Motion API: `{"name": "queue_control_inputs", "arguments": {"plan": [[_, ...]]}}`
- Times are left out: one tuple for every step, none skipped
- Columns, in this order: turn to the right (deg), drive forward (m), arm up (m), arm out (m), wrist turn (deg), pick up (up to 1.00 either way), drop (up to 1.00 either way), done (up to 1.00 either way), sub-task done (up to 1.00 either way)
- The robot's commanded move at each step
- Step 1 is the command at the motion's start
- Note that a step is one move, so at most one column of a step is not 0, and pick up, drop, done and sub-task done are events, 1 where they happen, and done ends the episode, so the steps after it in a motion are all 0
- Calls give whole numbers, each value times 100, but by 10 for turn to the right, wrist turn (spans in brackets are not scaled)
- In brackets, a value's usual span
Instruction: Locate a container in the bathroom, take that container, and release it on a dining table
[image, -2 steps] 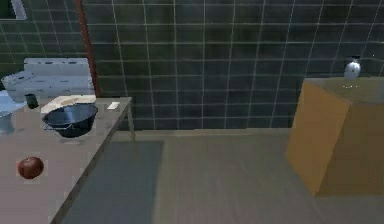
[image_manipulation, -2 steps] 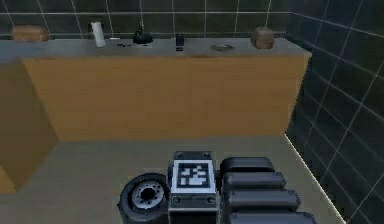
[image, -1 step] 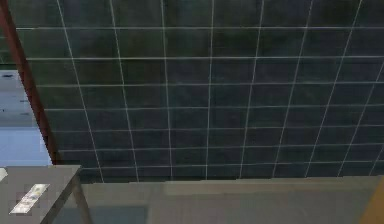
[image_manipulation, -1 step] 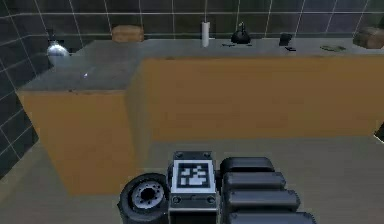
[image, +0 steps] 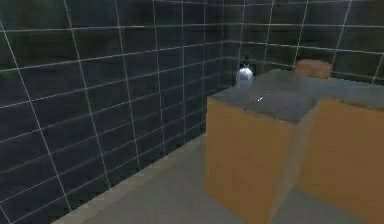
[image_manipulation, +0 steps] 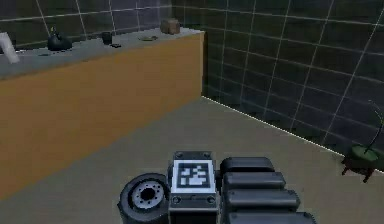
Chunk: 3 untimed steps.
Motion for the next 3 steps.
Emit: {"name": "queue_control_inputs", "arguments": {"plan": [[390, 0, 0, 0, 0, 0, 0, 0, 0], [-450, 0, 0, 0, 0, 0, 0, 0, 0], [-390, 0, 0, 0, 0, 0, 0, 0, 0]]}}
